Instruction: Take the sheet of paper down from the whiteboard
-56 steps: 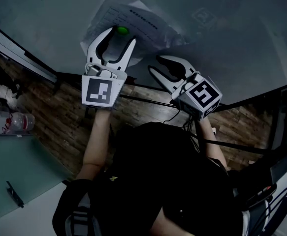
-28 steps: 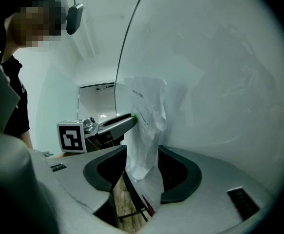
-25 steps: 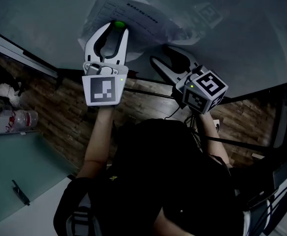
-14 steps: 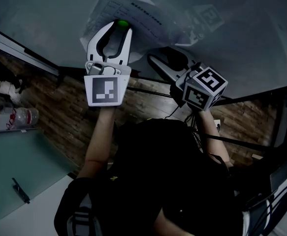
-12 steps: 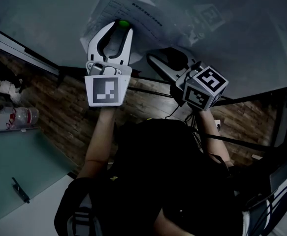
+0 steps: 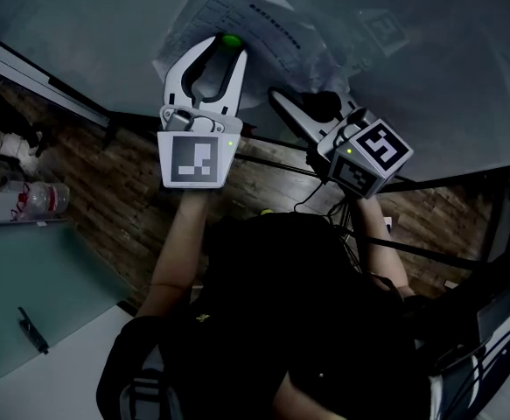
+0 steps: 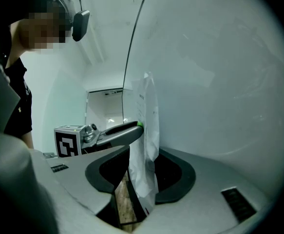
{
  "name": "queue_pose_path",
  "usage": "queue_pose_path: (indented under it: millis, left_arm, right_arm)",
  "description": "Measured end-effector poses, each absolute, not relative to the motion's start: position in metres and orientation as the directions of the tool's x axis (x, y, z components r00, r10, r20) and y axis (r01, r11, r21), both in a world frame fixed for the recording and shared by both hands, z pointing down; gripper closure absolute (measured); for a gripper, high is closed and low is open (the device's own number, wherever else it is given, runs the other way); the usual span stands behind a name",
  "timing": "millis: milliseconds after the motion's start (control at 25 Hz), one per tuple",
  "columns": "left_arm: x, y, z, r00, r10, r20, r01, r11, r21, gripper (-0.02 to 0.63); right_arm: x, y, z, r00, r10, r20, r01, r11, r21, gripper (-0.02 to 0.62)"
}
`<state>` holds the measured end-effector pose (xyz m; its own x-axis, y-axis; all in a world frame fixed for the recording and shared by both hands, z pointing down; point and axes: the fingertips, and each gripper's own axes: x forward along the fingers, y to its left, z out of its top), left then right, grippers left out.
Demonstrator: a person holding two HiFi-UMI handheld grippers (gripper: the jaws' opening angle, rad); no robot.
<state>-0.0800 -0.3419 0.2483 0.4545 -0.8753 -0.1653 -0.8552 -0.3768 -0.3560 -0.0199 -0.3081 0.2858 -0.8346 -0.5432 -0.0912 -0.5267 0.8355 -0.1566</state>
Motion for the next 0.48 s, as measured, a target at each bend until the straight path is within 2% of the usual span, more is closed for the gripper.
queue_pose_path:
  millis: [240,360,400,480]
  left_arm:
    - [-0.0800,-0.3417,0.2470,0.454,-0.876,-0.162,-0.855,-0.377,-0.356,0.463]
    - [-0.0797,-0.3410,0.2466,0.455,-0.875,-0.164,-0.855,-0.379,-0.353,0.463]
    - [-0.0796,-0.3406,0.2466,0.455,-0.875,-0.165,-0.856,-0.379,-0.352,0.463]
    - [-0.0794,-0.3401,0.2469,0.455,-0.875,-0.163,-0.856,-0.380,-0.352,0.463]
  right_arm:
    - [-0.0227,-0.3084,0.2816,-0.836,-0.541,-0.097,-0.527,0.839,-0.137,0.451]
    - [-0.0215,-0.3099,0.2814,-0.828,-0.552,-0.097,-0.540,0.833,-0.122,0.474]
    - [-0.0199,-0.3107,0.2813,-0.823,-0.559,-0.099,-0.548,0.828,-0.118,0.491]
    - [-0.0164,-0.3119,0.2805,-0.815,-0.569,-0.104,-0.559,0.821,-0.110,0.566]
